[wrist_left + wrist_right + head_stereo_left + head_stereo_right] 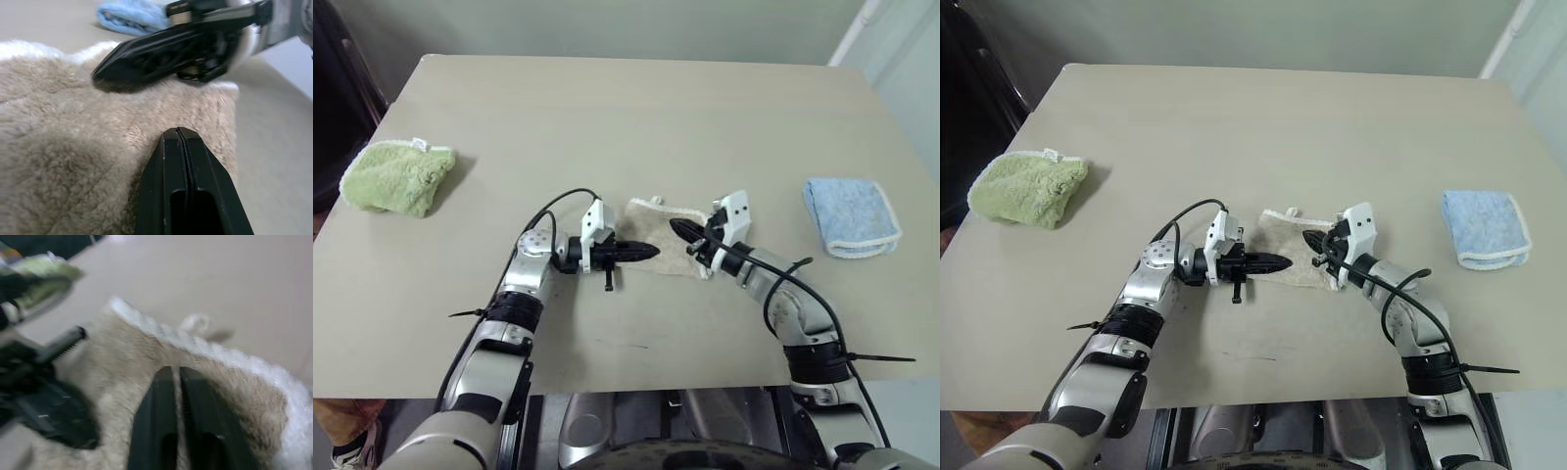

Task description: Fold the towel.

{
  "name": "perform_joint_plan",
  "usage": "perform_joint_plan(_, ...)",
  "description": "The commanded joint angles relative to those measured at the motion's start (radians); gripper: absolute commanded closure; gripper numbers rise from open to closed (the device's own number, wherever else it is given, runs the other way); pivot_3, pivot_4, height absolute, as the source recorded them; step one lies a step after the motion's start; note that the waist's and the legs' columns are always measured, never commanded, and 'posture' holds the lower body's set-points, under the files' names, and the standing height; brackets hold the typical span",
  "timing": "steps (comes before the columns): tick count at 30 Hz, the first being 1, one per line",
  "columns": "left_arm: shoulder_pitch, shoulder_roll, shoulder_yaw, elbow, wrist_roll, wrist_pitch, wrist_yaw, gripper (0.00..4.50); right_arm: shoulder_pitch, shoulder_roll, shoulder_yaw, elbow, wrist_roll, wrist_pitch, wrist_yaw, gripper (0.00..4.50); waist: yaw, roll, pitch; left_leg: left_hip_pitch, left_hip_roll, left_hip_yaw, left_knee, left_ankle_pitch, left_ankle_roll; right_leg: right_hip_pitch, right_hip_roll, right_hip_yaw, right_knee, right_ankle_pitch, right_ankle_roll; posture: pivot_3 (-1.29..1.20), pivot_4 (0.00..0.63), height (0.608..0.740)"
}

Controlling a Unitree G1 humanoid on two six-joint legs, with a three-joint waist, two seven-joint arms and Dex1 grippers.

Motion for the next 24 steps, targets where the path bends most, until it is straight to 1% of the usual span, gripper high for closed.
perform_joint_plan(1, -0.015, 0.008, 0.035, -0.116, -0.061, 0.074, 0.007, 4.50, -0.025, -0.028, -0.068, -0.128, 0.106, 0.076, 0.017, 2.99, -0.001, 0.000, 0.000, -0.001, 0.000, 0.000, 0.000, 0.000, 0.000, -0.001, 0.000, 0.000, 0.000, 0.002, 0.001, 0.00, 0.150, 0.703)
perform_joint_plan(3, -0.022, 0.015, 0.050, -0.155, -0.086, 0.117, 0.015, 4.50, -0.028, -0.057, -0.093, -0.157, 0.139, 0.116, 0.018, 2.22, 0.000, 0.000, 0.000, -0.001, 0.000, 0.000, 0.000, 0.000, 0.000, 0.000, 0.000, 0.000, -0.001, 0.002, 0.001, 0.00, 0.150, 0.703)
perform_joint_plan(5, -0.037, 0.028, 0.070, -0.184, -0.111, 0.152, 0.020, 4.50, -0.038, -0.098, -0.137, -0.176, 0.193, 0.174, 0.018, 1.59, 0.000, 0.000, 0.000, -0.001, 0.000, 0.001, 0.000, 0.000, 0.000, 0.000, 0.000, 0.000, -0.001, 0.001, 0.003, 0.00, 0.150, 0.703)
perform_joint_plan(8, -0.054, 0.041, 0.091, -0.194, -0.122, 0.158, 0.031, 4.50, -0.054, -0.151, -0.195, -0.176, 0.272, 0.265, 0.012, 0.49, 0.000, 0.000, 0.000, -0.001, 0.000, 0.001, 0.000, 0.000, 0.000, 0.000, 0.000, 0.001, -0.001, 0.000, 0.002, 0.00, 0.150, 0.703)
perform_joint_plan(9, -0.059, 0.046, 0.096, -0.188, -0.121, 0.152, 0.035, 4.50, -0.057, -0.172, -0.206, -0.170, 0.287, 0.293, 0.014, 0.21, 0.000, 0.000, 0.000, -0.001, 0.000, 0.001, 0.000, 0.000, 0.000, 0.000, 0.000, 0.001, -0.001, 0.000, 0.002, 0.00, 0.150, 0.703)
perform_joint_plan(10, -0.060, 0.056, 0.100, -0.178, -0.114, 0.128, 0.027, 4.50, -0.058, -0.205, -0.218, -0.163, 0.306, 0.330, 0.025, 0.04, 0.000, 0.000, 0.000, -0.001, 0.000, 0.001, 0.000, 0.000, 0.000, 0.000, 0.000, 0.001, -0.001, -0.001, 0.002, 0.00, 0.150, 0.703)
perform_joint_plan(12, -0.057, 0.072, 0.104, -0.166, -0.103, 0.098, 0.015, 4.50, -0.069, -0.250, -0.242, -0.149, 0.345, 0.387, 0.032, 0.04, 0.000, 0.000, 0.000, -0.001, 0.000, 0.001, 0.000, 0.000, 0.000, 0.000, 0.000, 0.001, -0.001, -0.001, 0.002, 0.00, 0.150, 0.703)
perform_joint_plan(15, -0.026, 0.105, 0.109, -0.197, -0.107, 0.088, -0.006, 4.50, -0.118, -0.302, -0.305, -0.121, 0.470, 0.529, 0.023, 0.04, -0.001, 0.000, 0.001, -0.001, 0.000, 0.001, 0.000, 0.000, 0.000, -0.001, 0.000, 0.001, -0.001, -0.002, 0.003, 0.00, 0.150, 0.703)
perform_joint_plan(18, 0.003, 0.121, 0.109, -0.228, -0.115, 0.085, -0.009, 4.50, -0.157, -0.314, -0.355, -0.059, 0.560, 0.650, -0.012, 0.04, -0.003, 0.000, 0.001, -0.001, 0.000, 0.002, -0.001, 0.000, 0.000, -0.001, 0.000, 0.001, -0.001, -0.002, 0.003, 0.00, 0.150, 0.703)
perform_joint_plan(21, 0.045, 0.132, 0.110, -0.278, -0.124, 0.092, -0.006, 4.50, -0.181, -0.329, -0.360, 0.052, 0.575, 0.762, -0.027, 0.04, -0.005, 0.000, 0.001, -0.001, 0.000, 0.002, -0.001, 0.000, 0.000, -0.001, 0.000, 0.001, -0.001, -0.002, 0.003, 0.00, 0.150, 0.703)
perform_joint_plan(24, 0.063, 0.135, 0.112, -0.300, -0.126, 0.096, 0.005, 4.50, -0.197, -0.305, -0.335, 0.114, 0.555, 0.796, -0.044, 0.04, -0.002, 0.001, 0.001, -0.002, 0.000, 0.001, -0.001, 0.000, 0.000, -0.002, 0.000, 0.001, -0.001, -0.002, 0.004, 0.00, 0.150, 0.703)
